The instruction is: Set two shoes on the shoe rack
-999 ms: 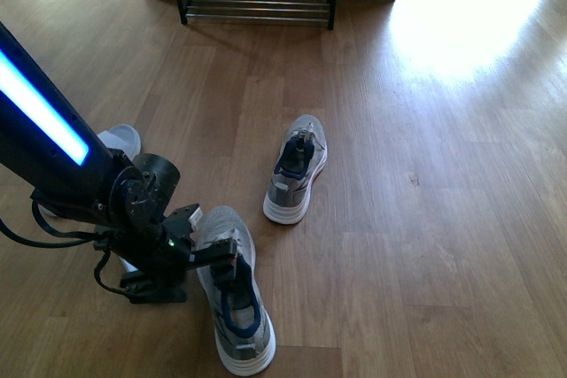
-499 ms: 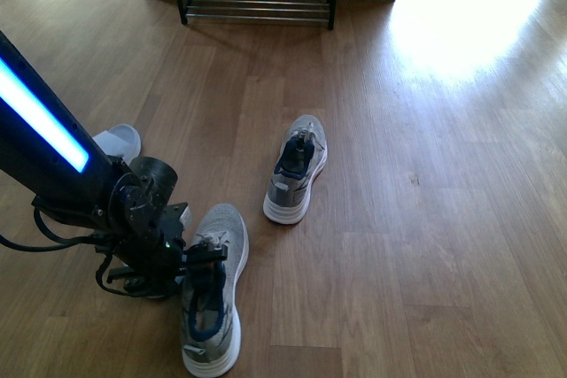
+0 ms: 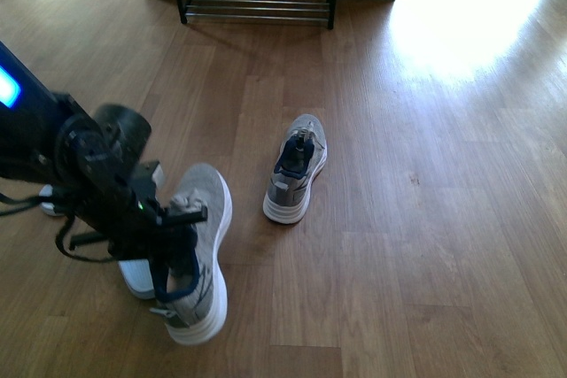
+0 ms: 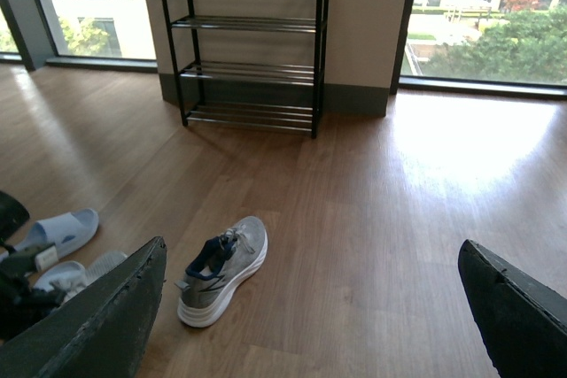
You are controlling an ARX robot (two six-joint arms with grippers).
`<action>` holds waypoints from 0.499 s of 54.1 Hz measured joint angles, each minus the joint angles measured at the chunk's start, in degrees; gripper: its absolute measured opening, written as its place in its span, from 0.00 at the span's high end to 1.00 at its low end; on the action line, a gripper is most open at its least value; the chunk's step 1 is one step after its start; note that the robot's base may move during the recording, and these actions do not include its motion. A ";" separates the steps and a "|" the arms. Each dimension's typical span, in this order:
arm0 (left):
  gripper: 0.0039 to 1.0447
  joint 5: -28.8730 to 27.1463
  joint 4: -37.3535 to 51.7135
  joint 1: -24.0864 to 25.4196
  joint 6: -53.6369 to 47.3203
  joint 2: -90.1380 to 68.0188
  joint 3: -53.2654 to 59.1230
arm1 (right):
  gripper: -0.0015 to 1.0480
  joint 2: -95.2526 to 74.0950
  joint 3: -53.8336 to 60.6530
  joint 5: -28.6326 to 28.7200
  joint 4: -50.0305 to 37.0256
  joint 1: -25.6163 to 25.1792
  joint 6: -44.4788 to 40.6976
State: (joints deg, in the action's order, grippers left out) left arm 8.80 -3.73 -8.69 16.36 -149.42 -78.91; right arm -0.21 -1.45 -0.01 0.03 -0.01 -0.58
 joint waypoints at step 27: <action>0.98 -12.74 0.22 11.10 -3.96 45.68 25.94 | 0.09 0.00 0.00 -0.02 0.00 0.00 0.00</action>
State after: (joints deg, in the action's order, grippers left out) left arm -3.95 -3.51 2.42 12.40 -103.74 -52.97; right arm -0.21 -1.45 -0.03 0.03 -0.01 -0.58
